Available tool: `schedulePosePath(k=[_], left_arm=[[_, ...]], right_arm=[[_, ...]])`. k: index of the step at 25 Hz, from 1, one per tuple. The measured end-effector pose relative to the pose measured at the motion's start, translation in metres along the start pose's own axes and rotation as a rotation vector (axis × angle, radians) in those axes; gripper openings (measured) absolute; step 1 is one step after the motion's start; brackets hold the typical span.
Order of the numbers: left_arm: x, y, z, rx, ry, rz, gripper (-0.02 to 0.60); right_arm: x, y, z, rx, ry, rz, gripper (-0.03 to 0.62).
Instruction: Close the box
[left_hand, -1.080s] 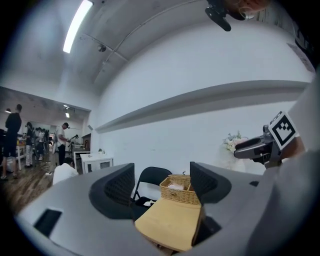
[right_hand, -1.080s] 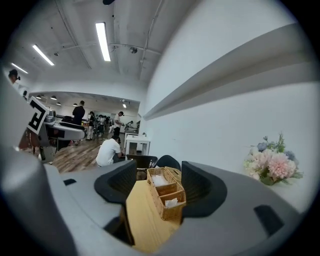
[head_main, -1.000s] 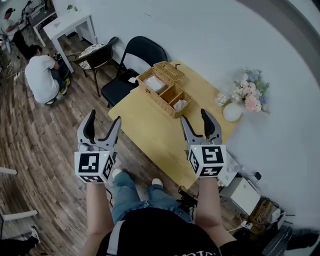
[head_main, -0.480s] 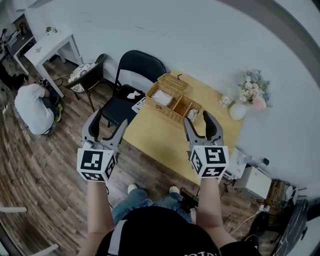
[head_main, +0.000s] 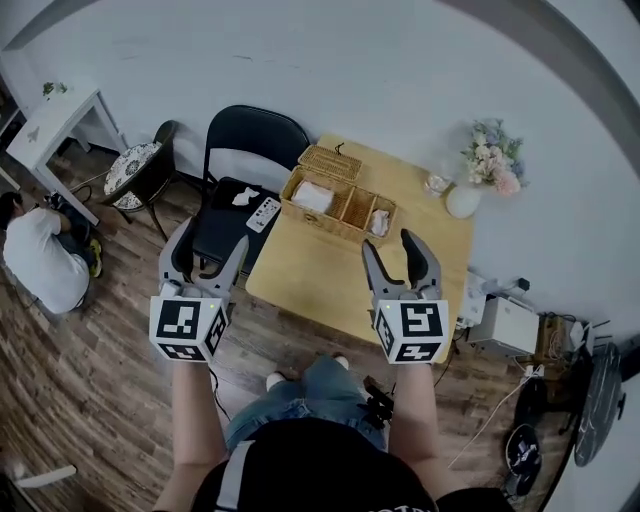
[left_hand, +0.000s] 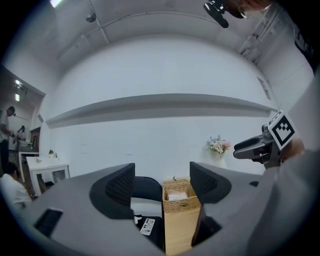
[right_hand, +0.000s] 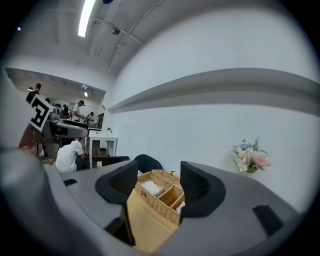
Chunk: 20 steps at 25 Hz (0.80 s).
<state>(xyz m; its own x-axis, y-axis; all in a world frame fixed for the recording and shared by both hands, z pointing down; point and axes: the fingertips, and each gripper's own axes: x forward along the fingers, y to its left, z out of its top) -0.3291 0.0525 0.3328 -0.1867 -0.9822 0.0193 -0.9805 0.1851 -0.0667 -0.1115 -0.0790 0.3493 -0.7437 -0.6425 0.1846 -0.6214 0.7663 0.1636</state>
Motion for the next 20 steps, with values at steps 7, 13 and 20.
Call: schedulePosePath(k=[7,13,20], left_arm=[[0.064,-0.017,-0.026,-0.031,0.04,-0.092,0.347],[0.132,-0.018,-0.027,0.046,0.091,-0.153,0.347],[0.203,-0.029,-0.044,0.028,0.155,-0.226,0.347]], right_arm=[[0.017,-0.049,-0.031,0.06,0.059,-0.088,0.276],[0.054,-0.09,-0.027,0.105,0.021,-0.151,0.244],[0.08,-0.132,-0.053,0.164,0.072,-0.194,0.244]])
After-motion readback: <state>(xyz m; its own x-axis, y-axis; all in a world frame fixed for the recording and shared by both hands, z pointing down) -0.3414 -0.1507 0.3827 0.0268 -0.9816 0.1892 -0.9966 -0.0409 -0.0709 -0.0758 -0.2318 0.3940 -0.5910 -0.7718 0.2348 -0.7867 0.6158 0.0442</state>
